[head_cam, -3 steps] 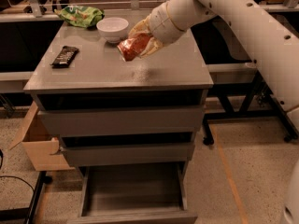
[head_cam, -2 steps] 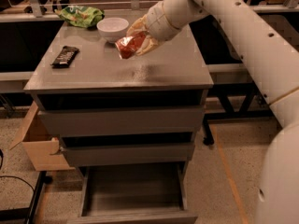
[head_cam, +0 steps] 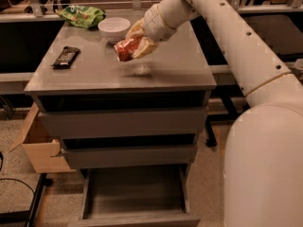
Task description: Pick coke can from bottom drawer and place on counter
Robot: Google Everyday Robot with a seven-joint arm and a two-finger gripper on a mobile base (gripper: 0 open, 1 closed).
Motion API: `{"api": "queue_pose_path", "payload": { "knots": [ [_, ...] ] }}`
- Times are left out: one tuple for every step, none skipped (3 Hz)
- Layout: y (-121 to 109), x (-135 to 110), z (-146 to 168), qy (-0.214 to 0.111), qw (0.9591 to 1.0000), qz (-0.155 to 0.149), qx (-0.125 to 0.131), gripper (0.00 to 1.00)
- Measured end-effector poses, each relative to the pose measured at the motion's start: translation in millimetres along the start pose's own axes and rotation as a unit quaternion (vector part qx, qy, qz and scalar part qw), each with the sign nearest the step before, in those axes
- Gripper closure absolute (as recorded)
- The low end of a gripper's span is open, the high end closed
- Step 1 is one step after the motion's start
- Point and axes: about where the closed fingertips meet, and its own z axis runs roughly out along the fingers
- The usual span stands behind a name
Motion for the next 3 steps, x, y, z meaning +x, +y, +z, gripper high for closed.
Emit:
{"api": "queue_pose_path", "payload": {
  "knots": [
    [0.3, 7.3, 11.9, -0.013, 0.9996, 0.018, -0.02, 1.0],
    [-0.4, 7.2, 14.2, -0.015, 0.9995, 0.017, -0.021, 0.83],
    [-0.2, 6.6, 18.3, -0.016, 0.9995, 0.017, -0.022, 0.59]
  ]
}}
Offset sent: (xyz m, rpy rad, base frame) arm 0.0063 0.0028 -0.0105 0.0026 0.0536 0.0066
